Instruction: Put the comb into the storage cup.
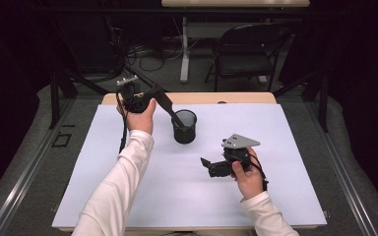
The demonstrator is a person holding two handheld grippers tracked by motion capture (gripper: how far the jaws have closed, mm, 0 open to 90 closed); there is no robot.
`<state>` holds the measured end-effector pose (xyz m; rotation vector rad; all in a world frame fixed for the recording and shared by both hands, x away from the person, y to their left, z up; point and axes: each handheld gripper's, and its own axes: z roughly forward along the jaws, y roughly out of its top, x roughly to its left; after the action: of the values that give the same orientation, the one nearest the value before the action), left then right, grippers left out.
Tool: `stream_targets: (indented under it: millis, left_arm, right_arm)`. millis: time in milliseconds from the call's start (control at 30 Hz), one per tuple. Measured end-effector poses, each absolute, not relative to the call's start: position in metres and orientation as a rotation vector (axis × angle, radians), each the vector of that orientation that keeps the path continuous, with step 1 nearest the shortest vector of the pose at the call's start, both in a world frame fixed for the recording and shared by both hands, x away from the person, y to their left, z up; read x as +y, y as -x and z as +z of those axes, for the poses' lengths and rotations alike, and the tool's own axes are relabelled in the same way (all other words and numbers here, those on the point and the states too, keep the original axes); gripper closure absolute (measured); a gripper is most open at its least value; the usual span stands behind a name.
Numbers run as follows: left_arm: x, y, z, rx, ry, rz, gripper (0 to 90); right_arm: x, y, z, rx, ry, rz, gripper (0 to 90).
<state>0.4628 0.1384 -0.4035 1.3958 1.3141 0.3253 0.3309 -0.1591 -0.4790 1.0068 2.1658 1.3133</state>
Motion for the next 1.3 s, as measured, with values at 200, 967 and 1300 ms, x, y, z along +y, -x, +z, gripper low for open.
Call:
stream_targets:
  millis: [200,967,1300]
  left_arm:
    - [0.137,-0.465,-0.41,1.326,-1.397,0.319,84.7]
    - [0.125,-0.47,-0.426,1.351,-1.422,0.282,84.7]
    - [0.125,-0.472,-0.43,1.355,-1.421,0.276,84.6]
  right_arm:
    - [-0.159,-0.331,-0.479,2.169,-1.005,1.313,0.2]
    - [-0.158,-0.331,-0.48,2.175,-1.001,1.311,0.2]
    - [-0.158,-0.331,-0.481,2.181,-0.999,1.308,0.2]
